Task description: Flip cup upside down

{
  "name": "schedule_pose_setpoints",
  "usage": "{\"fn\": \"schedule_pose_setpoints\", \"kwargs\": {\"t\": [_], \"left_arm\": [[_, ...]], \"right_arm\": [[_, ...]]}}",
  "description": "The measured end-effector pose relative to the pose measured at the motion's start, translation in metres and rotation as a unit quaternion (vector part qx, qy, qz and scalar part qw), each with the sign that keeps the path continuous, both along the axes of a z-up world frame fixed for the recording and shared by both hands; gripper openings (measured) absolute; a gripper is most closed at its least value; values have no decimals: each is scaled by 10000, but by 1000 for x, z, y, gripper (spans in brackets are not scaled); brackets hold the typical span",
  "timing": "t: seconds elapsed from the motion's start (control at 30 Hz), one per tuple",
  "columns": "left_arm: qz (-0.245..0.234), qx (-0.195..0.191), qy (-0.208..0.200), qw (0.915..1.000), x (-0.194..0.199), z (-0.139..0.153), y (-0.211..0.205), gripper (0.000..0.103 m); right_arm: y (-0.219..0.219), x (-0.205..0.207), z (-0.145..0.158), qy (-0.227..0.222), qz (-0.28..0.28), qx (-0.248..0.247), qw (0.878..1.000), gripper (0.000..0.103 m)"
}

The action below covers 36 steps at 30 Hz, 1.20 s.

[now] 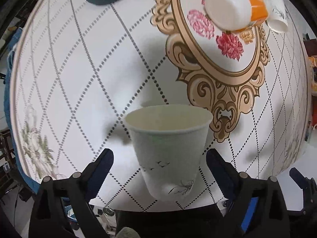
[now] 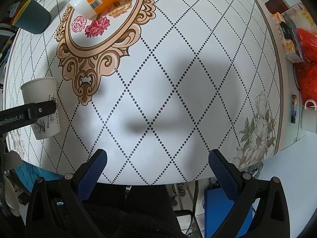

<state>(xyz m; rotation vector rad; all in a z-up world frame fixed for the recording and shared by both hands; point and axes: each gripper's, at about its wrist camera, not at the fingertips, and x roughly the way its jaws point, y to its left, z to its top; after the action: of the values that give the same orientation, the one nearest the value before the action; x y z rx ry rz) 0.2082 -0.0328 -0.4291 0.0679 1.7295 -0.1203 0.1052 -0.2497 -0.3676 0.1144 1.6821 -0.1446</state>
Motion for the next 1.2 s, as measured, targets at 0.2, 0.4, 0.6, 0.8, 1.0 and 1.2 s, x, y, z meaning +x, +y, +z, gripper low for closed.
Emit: {"fn": "schedule_pose_setpoints", "kwargs": {"t": [0.2, 0.4, 0.6, 0.8, 1.0, 1.2], "left_arm": [[76, 23, -642, 9979, -14, 57, 4, 96], [408, 214, -1336, 9900, -31, 126, 9, 96], [902, 458, -1412, 9848, -61, 157, 36, 96], [1200, 591, -1209, 9836, -78, 149, 74, 96], [1461, 594, -1025, 9821, -69, 125, 112, 96], [1586, 478, -883, 9822, -60, 105, 137, 96]], "right_arm": [[-7, 0, 13, -207, 33, 103, 9997, 103], [3, -2, 38, -548, 233, 380, 9975, 103], [38, -6, 56, -770, 721, 686, 9921, 103], [77, -4, 57, -731, 1197, 742, 9873, 103], [108, 15, 58, -637, 1965, 339, 9778, 103], [142, 37, 58, -490, 2776, -209, 9592, 103]]}}
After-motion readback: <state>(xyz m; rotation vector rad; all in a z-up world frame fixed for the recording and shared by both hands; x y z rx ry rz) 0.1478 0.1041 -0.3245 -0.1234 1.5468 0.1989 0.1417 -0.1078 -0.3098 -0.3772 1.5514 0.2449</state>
